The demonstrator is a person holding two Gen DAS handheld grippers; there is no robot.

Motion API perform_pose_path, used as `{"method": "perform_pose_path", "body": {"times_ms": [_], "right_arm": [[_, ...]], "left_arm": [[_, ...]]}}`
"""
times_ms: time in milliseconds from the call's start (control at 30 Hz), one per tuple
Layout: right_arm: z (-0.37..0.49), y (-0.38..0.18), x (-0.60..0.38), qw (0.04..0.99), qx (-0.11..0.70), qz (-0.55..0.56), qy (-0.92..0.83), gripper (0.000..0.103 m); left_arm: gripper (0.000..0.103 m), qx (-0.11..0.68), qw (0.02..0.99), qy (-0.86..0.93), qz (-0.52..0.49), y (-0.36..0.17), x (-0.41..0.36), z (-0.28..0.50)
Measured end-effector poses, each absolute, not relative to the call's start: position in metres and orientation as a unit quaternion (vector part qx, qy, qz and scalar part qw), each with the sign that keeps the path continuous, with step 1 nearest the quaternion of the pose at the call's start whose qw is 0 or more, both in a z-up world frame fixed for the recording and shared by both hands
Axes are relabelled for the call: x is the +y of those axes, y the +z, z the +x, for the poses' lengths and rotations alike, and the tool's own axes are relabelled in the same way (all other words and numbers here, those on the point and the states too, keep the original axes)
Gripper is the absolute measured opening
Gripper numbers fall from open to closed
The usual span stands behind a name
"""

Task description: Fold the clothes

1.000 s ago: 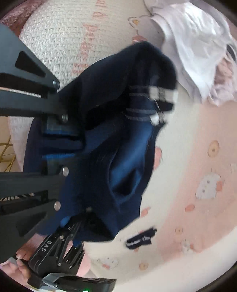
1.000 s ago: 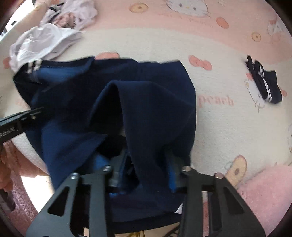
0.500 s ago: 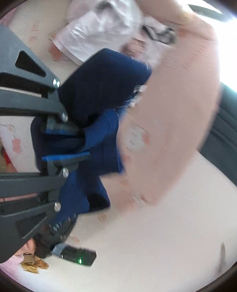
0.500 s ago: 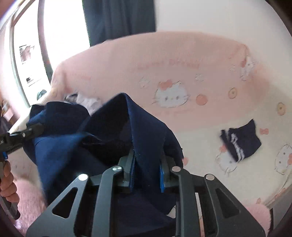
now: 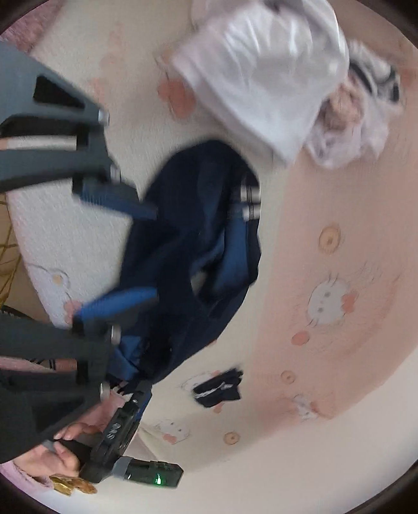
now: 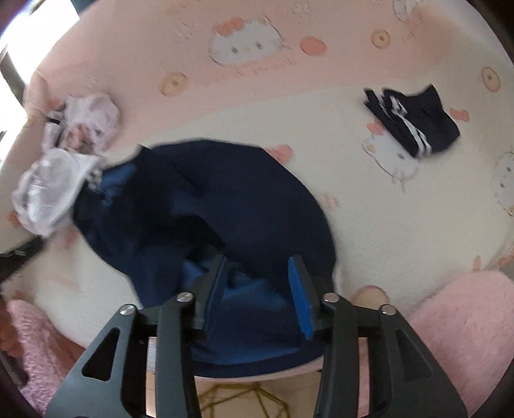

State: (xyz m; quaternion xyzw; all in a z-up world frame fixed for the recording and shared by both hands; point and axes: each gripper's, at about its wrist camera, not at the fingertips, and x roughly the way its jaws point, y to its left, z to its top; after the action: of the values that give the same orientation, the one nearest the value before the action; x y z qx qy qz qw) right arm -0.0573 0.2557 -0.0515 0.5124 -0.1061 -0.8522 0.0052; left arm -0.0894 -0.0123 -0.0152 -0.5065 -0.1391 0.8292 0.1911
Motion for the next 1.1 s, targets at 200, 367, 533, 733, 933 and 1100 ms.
{"method": "perform_pose_path", "body": {"times_ms": [200, 367, 533, 733, 933, 1100], "right_arm": [[-0.053, -0.081, 0.220, 0.112, -0.146, 0.556, -0.811, 0.045], [-0.053, -0.108, 0.201, 0.123, -0.103, 0.588, -0.793, 0.045], [-0.053, -0.114, 0.206, 0.138, -0.127, 0.596, -0.781, 0.029], [-0.051, -0.105, 0.212, 0.129, -0.134, 0.583, -0.791, 0.028], [-0.051, -0.102, 0.225, 0.109, -0.158, 0.562, -0.804, 0.043], [-0.044, -0.098, 0.228, 0.118, -0.171, 0.565, -0.798, 0.044]], "left_arm": [[0.056, -0.108, 0.248, 0.817, -0.509, -0.024, 0.049, -0.122], [0.055, -0.076, 0.264, 0.797, -0.538, -0.044, 0.084, -0.147], [0.006, -0.032, 0.266, 0.784, -0.559, -0.053, 0.091, -0.123], [0.002, -0.064, 0.254, 0.790, -0.555, -0.038, 0.056, -0.070], [0.002, -0.086, 0.229, 0.784, -0.570, -0.039, 0.032, -0.028], [0.002, -0.092, 0.140, 0.737, -0.655, -0.076, 0.017, 0.002]]}}
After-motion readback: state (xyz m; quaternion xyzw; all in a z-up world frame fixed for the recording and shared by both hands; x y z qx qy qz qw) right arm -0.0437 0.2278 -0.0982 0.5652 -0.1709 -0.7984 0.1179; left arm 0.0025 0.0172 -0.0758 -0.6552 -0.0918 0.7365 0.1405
